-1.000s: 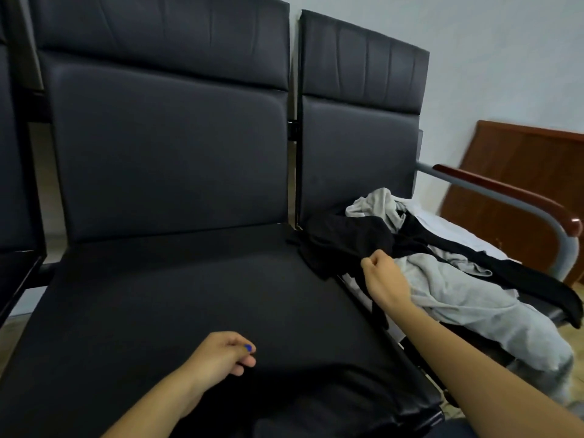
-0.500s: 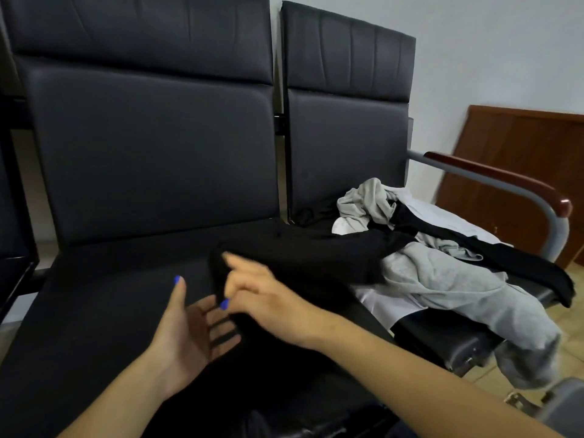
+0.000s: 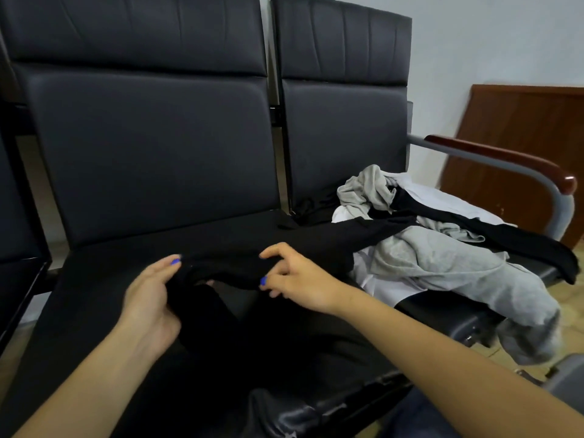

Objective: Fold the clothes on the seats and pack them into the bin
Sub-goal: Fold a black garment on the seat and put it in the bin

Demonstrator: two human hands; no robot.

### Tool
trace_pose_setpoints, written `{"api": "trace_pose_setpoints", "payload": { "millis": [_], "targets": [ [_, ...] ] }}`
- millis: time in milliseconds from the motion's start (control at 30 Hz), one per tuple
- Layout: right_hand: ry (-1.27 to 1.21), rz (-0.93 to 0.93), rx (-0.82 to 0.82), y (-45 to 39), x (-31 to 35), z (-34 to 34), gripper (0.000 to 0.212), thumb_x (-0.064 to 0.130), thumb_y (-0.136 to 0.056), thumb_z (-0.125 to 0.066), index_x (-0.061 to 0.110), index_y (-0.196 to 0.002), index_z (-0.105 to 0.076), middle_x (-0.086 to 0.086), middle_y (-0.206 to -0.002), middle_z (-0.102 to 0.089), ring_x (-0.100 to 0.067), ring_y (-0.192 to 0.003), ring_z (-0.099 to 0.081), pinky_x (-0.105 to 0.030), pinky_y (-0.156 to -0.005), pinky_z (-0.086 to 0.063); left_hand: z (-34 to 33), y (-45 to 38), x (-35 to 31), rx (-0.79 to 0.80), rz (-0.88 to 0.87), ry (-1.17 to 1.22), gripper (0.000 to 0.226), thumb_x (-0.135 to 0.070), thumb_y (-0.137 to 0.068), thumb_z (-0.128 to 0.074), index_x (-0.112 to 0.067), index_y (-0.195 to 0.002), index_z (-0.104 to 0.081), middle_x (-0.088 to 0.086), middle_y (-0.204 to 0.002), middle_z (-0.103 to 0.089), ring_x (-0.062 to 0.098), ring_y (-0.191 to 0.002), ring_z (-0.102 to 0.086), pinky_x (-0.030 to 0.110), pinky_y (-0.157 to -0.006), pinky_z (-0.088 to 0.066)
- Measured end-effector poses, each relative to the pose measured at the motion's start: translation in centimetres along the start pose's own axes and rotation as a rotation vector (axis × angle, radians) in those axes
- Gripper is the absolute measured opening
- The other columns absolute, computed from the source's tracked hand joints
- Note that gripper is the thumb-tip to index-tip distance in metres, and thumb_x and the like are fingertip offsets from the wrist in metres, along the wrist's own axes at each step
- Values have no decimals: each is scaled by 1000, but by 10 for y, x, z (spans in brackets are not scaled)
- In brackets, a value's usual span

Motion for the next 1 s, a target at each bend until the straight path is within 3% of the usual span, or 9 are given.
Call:
{"api": "trace_pose_setpoints", "payload": {
  "millis": [67, 167, 267, 367, 500, 633, 767, 867, 1000],
  "targets": [
    [229, -109, 10, -4, -26, 12, 69, 12, -90, -57, 18, -148, -20, -11, -114, -60, -20, -96, -58, -24, -82, -45, 14, -5, -7, -195, -148, -48, 21, -2, -90, -51, -18, -83, -62, 1, -84, -63, 15, -73, -63, 26, -60, -50],
    [389, -210, -88, -8, -58, 27, 85, 11, -90, -57, 20, -153, -1, -16, -144, -23, -34, -128, -40, -34, -107, -35, 42, -7, -17, -420, -358, -157, 20, -7, -87, -47, -24, -95, -55, 6, -96, -57, 16, -79, -55, 32, -72, -48],
    [511, -231, -139, -13, -75, 28, 80, 18, -90, -59, 25, -152, -8, -14, -151, -9, -37, -137, -23, -38, -114, -25, 67, -9, -31, -491, -451, -100, 18, -12, -81, -44, -27, -90, -49, 4, -89, -52, 16, -77, -51, 36, -74, -45],
    [705, -202, 35, -21, -81, 9, 59, 34, -93, -55, 32, -147, -29, -8, -158, -2, -34, -144, -8, -40, -115, -14, 88, -15, -42, -586, -467, -76, 18, -15, -80, -46, -25, -93, -52, 7, -104, -58, 21, -90, -58, 31, -81, -50],
    [685, -100, 211, -32, -77, -28, 42, 32, -93, -55, 25, -133, -46, -7, -154, -23, -33, -143, -13, -39, -117, -13, 88, 3, -48, -736, -598, -281, 35, -15, -92, -44, -21, -127, -45, -2, -110, -55, 17, -101, -49, 29, -91, -39],
    [515, 75, 295, -30, -55, -63, 25, 8, -91, -55, 18, -112, -63, -4, -121, -59, -23, -117, -52, -31, -99, -42, 84, 8, -53, -711, -712, -1023, 61, -3, -86, -59, -3, -142, -33, 22, -133, -41, 41, -123, -37, 51, -106, -24],
    [368, 202, 483, -11, -19, -97, 27, 0, -90, -55, 11, -112, -66, -2, -120, -64, -11, -116, -55, -23, -98, -43, 74, -10, -44, -322, -766, -1529, 36, -16, -82, -63, -3, -116, -62, 20, -115, -62, 41, -112, -54, 58, -103, -31],
    [273, 237, 601, 6, 0, -108, 34, -6, -86, -47, 11, -108, -66, 2, -113, -67, 2, -106, -57, -13, -91, -43, 62, -8, -22, 133, -553, -1528, 38, -35, -81, -49, -14, -110, -64, 1, -105, -65, 24, -105, -61, 37, -97, -42],
    [262, 229, 689, 22, 5, -91, 30, -4, -86, -50, 15, -101, -67, 18, -90, -63, 13, -80, -57, -5, -75, -40, 68, -6, 3, 339, -313, -2075, 31, -51, -95, -43, -30, -113, -58, -10, -110, -59, 12, -109, -55, 31, -91, -41]
  ]
}}
Point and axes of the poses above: each hand's wrist, its own y-axis away from the middle knuckle, its own z-axis out of the back of the hand, x = y × z, the point moved 4 cm from there along -y, towards the middle knuckle
